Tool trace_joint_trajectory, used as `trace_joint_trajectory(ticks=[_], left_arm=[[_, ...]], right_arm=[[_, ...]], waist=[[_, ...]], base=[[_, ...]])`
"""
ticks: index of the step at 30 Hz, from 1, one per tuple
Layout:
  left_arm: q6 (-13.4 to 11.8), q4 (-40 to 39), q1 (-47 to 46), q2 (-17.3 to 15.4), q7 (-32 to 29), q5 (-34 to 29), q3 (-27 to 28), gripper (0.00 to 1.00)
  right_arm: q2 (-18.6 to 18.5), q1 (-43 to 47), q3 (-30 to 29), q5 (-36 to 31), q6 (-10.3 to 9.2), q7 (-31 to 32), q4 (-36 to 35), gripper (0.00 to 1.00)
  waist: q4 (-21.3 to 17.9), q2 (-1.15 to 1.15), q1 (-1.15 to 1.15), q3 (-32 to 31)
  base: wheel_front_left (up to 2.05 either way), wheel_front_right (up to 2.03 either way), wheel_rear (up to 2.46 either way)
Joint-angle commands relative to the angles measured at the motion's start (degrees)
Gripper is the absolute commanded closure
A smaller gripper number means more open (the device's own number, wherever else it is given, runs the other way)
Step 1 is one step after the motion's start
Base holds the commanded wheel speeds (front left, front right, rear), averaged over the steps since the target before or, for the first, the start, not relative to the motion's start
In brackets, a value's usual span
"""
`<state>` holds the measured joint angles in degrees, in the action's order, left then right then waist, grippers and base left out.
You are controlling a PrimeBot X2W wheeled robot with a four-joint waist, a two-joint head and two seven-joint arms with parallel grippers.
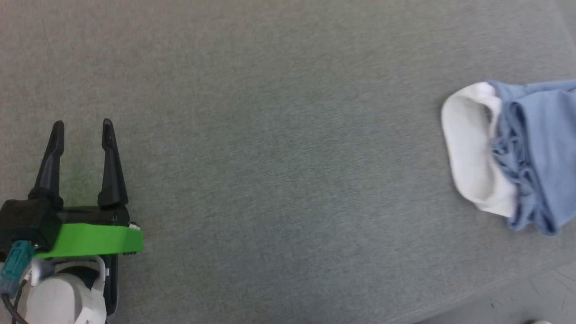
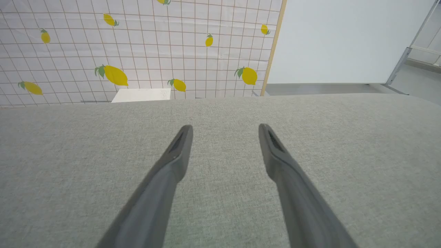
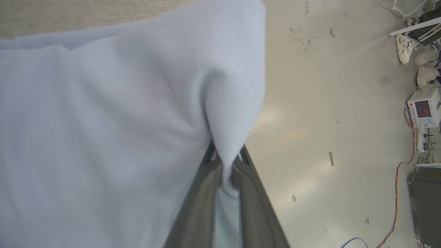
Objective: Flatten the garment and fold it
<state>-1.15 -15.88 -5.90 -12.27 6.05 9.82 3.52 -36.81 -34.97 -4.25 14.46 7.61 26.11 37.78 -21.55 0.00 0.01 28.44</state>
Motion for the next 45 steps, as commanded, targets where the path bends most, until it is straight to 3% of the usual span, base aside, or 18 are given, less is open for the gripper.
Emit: trace_joint_trajectory(ticks=[1,3,4,5,10,16,23,27,32,38,45], left_arm=[[-0.4,-0.3,-0.7,-0.4,0.0,-0.1,0.3,0.0],[-0.5,-0.3,-0.5,-0.5,0.2,-0.2,0.3,0.0],[-0.5,-0.3,-0.5,-0.5,0.2,-0.1,0.3,0.0],[-0.6,-0.3,-0.4,-0.5,0.3,-0.1,0.2,0.0],[-0.7,0.9,-0.1,-0.2,1.1,0.2,0.0,0.0],[-0.9,4.8,1.4,1.2,4.1,1.8,0.0,0.0],[-1.2,7.9,1.7,2.4,5.6,2.3,-0.9,0.0],[-1.3,9.6,1.5,3.0,6.1,2.9,-1.1,0.0],[-1.7,11.5,1.0,4.0,6.7,3.5,-1.4,0.0],[-2.0,13.5,0.6,4.8,7.4,4.0,-1.8,0.0],[-2.4,16.6,0.0,5.4,7.6,3.8,-3.0,0.0]], right_arm=[[0.3,-1.6,-1.8,-1.5,-0.12,-1.3,0.8,1.0],[0.8,-2.2,-4.1,-3.1,-0.12,-2.1,1.9,1.0],[1.0,-2.5,-5.3,-3.8,-0.12,-2.7,2.2,0.8],[1.2,-2.6,-6.2,-5.1,-0.12,-2.9,2.8,0.0],[1.3,-3.3,-8.6,-7.9,-0.12,-3.4,3.9,0.0],[1.8,-6.9,-6.3,-4.3,-0.12,-12.6,-6.3,0.0],[2.4,-5.1,-0.5,-1.5,-0.12,-22.9,-18.9,0.0],[7.7,-2.5,-0.4,1.4,-0.12,-26.4,-25.4,0.0],[18.4,3.5,-2.1,2.0,-0.12,-28.9,-32.9,0.0],[30.0,11.5,-1.4,0.8,-0.12,-31.5,-36.0,0.0],[33.3,19.3,2.0,-3.0,-0.12,-37.9,-35.3,0.0]], waist=[[3.0,0.0,-0.01,3.3],[3.3,0.0,-0.01,3.4],[3.5,0.0,-0.01,3.4],[3.7,0.0,-0.01,3.3],[4.4,0.0,-0.01,0.9],[6.1,0.0,-0.01,-8.0],[10.5,0.0,-0.01,-15.1],[13.0,0.0,-0.01,-17.9],[15.6,0.0,-0.01,-20.6],[17.8,0.0,-0.01,-22.4],[19.4,0.0,-0.01,-23.4]], base=[[0.0,0.0,0.0],[0.0,0.0,0.0],[0.0,0.0,0.0],[0.0,0.0,0.0],[0.0,0.0,0.0],[0.0,0.0,0.0],[0.0,0.0,0.0],[0.0,0.0,0.0],[0.0,0.0,0.0],[0.0,0.0,0.0],[0.0,0.0,0.0]])
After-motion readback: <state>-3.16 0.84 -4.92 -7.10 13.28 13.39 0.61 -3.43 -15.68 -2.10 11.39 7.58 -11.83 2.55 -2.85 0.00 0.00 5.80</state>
